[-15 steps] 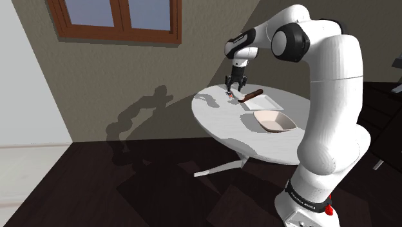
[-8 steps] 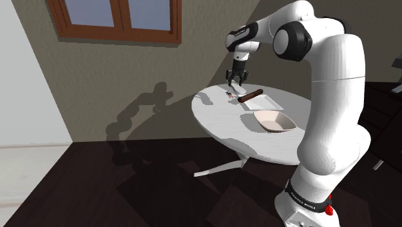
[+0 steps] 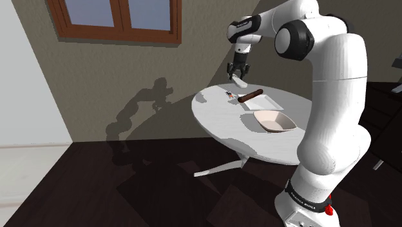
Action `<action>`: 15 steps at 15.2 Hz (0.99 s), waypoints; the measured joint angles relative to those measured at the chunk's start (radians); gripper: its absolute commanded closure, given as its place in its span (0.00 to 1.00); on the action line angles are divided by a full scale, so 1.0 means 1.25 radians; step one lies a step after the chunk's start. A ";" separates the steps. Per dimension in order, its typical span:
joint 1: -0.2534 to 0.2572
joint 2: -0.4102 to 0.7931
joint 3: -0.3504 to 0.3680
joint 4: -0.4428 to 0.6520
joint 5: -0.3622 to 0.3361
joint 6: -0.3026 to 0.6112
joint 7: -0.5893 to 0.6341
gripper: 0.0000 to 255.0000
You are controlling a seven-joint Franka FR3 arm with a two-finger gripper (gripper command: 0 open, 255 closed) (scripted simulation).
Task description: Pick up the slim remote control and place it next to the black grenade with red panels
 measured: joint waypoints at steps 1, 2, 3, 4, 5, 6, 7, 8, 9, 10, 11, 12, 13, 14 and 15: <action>0.000 0.000 0.000 0.009 0.000 -0.009 0.001 1.00; -0.001 0.001 0.000 0.023 -0.001 -0.022 0.002 1.00; -0.003 0.003 -0.001 0.037 0.000 -0.034 0.002 1.00; -0.004 0.003 -0.001 0.046 0.000 -0.043 0.001 1.00; -0.006 -0.008 -0.004 0.032 -0.003 -0.040 -0.005 1.00; -0.009 -0.022 -0.008 0.015 -0.006 -0.036 -0.013 1.00; -0.016 -0.036 -0.013 -0.002 -0.009 -0.033 -0.025 1.00; -0.022 -0.051 -0.018 -0.028 -0.012 -0.023 -0.038 1.00; -0.029 -0.064 -0.024 -0.046 -0.015 -0.017 -0.053 1.00; -0.035 -0.078 -0.029 -0.067 -0.019 -0.012 -0.065 1.00; -0.041 -0.097 -0.036 -0.091 -0.024 -0.006 -0.079 1.00; -0.050 -0.105 -0.042 -0.101 -0.026 -0.004 -0.093 1.00; -0.058 -0.110 -0.047 -0.110 -0.027 0.000 -0.107 1.00; -0.068 -0.123 -0.055 -0.126 -0.030 0.003 -0.125 1.00; -0.077 -0.134 -0.062 -0.138 -0.033 0.004 -0.141 1.00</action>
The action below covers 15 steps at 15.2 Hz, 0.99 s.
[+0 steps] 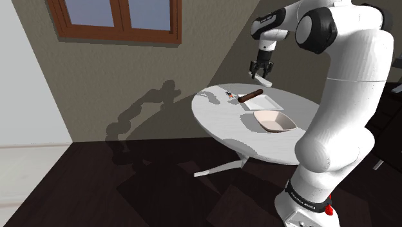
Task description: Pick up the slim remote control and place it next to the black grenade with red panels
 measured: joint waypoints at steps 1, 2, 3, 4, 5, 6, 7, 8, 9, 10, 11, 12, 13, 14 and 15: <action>-0.007 -0.013 -0.006 -0.015 -0.004 0.003 -0.013 1.00; -0.014 -0.023 -0.013 -0.032 -0.007 0.010 -0.028 1.00; -0.023 -0.029 -0.019 -0.035 -0.009 0.007 -0.043 1.00; -0.030 -0.039 -0.025 -0.052 -0.012 0.014 -0.055 1.00; -0.039 -0.044 -0.032 -0.056 -0.014 0.013 -0.072 1.00; -0.048 -0.048 -0.039 -0.064 -0.015 0.017 -0.088 1.00; -0.058 -0.055 -0.047 -0.072 -0.017 0.017 -0.106 1.00; -0.066 -0.065 -0.054 -0.085 -0.021 0.020 -0.121 1.00; -0.078 -0.059 -0.062 -0.076 -0.018 0.016 -0.140 1.00; -0.085 -0.069 -0.069 -0.091 -0.022 0.022 -0.154 1.00; -0.096 -0.070 -0.077 -0.091 -0.022 0.019 -0.173 1.00; -0.109 -0.066 -0.086 -0.087 -0.019 0.019 -0.196 1.00; -0.119 -0.064 -0.093 -0.083 -0.017 0.016 -0.212 1.00; -0.130 -0.064 -0.101 -0.084 -0.017 0.016 -0.231 1.00; -0.139 -0.063 -0.108 -0.086 -0.016 0.018 -0.248 1.00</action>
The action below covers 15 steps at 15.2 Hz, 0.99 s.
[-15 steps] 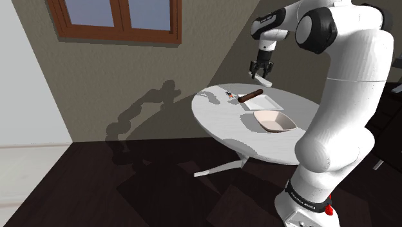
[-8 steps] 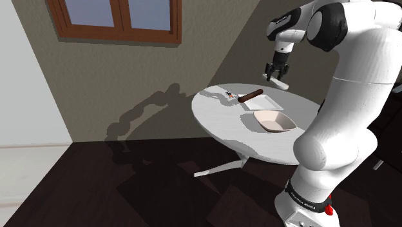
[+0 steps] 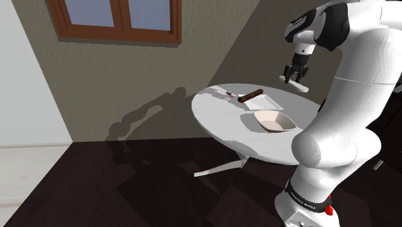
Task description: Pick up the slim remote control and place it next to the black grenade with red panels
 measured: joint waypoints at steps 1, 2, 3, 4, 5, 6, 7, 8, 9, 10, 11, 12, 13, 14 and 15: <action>-0.010 0.001 -0.007 -0.003 0.001 0.004 -0.018 1.00; -0.021 0.001 -0.015 -0.004 0.002 0.002 -0.036 1.00; -0.031 0.001 -0.022 0.003 0.002 -0.004 -0.053 1.00; -0.043 0.012 -0.029 0.014 0.009 -0.007 -0.073 1.00; -0.056 0.016 -0.037 0.020 0.012 -0.011 -0.094 1.00; -0.069 0.024 -0.044 0.024 0.017 -0.009 -0.115 1.00; -0.074 0.025 -0.047 0.020 0.018 -0.005 -0.124 1.00; -0.076 0.028 -0.048 0.016 0.020 0.001 -0.128 1.00; -0.078 0.031 -0.048 0.010 0.023 0.010 -0.132 1.00; -0.079 0.033 -0.049 0.002 0.024 0.019 -0.135 1.00; -0.081 0.037 -0.049 -0.005 0.027 0.030 -0.140 1.00; -0.081 0.038 -0.049 -0.014 0.028 0.039 -0.141 1.00; -0.081 0.041 -0.049 -0.021 0.029 0.048 -0.142 1.00; -0.081 0.041 -0.048 -0.032 0.030 0.059 -0.143 1.00; -0.080 0.040 -0.048 -0.044 0.030 0.071 -0.142 1.00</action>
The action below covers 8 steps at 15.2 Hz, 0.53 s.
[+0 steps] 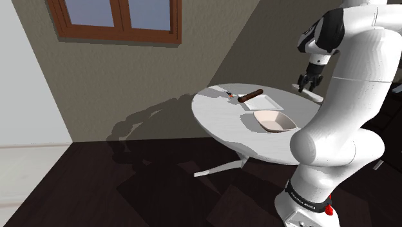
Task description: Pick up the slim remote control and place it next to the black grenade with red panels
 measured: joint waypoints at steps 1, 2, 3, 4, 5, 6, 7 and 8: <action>0.000 0.005 0.001 -0.005 0.003 0.009 -0.001 1.00; -0.002 0.008 0.001 -0.011 0.006 0.018 -0.004 1.00; -0.002 0.014 0.002 -0.017 0.010 0.029 -0.006 1.00; -0.003 0.018 0.003 -0.022 0.013 0.037 -0.008 1.00; -0.003 0.020 0.003 -0.030 0.014 0.046 -0.010 1.00; -0.004 0.023 0.004 -0.038 0.016 0.056 -0.011 1.00; -0.005 0.027 0.004 -0.043 0.020 0.065 -0.014 1.00; -0.005 0.030 0.005 -0.052 0.022 0.076 -0.016 1.00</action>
